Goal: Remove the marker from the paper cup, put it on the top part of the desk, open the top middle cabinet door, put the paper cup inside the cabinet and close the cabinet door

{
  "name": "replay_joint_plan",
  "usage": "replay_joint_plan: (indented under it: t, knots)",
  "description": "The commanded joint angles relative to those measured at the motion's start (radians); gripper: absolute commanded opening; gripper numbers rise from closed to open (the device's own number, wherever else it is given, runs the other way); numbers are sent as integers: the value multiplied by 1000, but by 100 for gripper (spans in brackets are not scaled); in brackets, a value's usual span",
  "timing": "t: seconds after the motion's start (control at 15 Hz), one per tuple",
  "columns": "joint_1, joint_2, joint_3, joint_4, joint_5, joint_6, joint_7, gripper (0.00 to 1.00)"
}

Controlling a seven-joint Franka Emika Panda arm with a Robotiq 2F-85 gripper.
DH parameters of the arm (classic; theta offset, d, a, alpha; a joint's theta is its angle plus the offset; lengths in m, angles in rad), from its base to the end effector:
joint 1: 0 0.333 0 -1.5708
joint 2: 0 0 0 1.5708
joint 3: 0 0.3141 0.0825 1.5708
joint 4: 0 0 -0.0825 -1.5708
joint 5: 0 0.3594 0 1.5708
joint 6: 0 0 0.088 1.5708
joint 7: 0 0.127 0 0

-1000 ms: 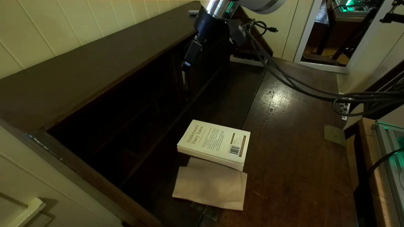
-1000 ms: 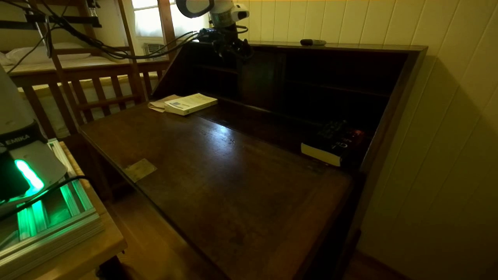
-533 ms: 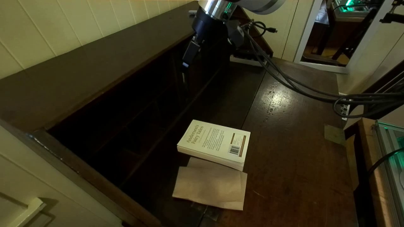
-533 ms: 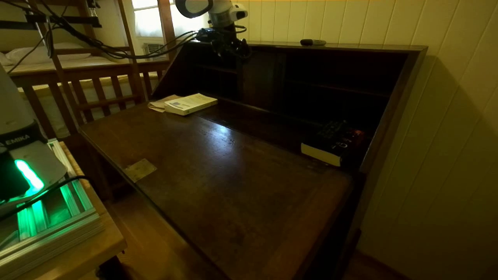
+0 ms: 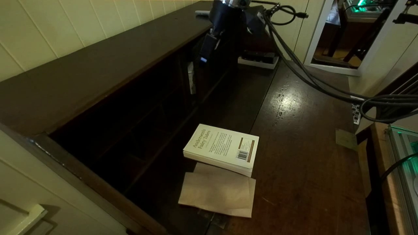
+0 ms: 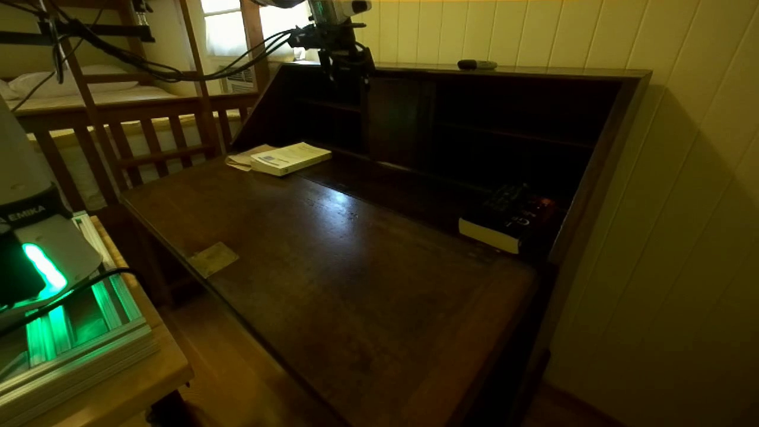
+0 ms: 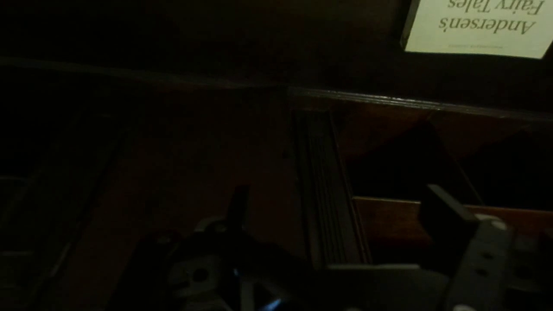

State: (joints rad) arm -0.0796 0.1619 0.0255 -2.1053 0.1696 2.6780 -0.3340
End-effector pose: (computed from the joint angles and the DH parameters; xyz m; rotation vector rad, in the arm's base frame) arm 0.5908 -0.0361 0.3809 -3.0359 -0.2170 -0.6532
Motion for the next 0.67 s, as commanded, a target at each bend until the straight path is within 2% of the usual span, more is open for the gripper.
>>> replay_joint_plan:
  t: [0.0, 0.27, 0.6]
  knots:
    - [35, -107, -57, -68, -192, -93, 210, 100]
    - [35, -183, -55, -95, -267, -196, 310, 100]
    - [34, -275, -44, -147, -252, -242, 314, 100]
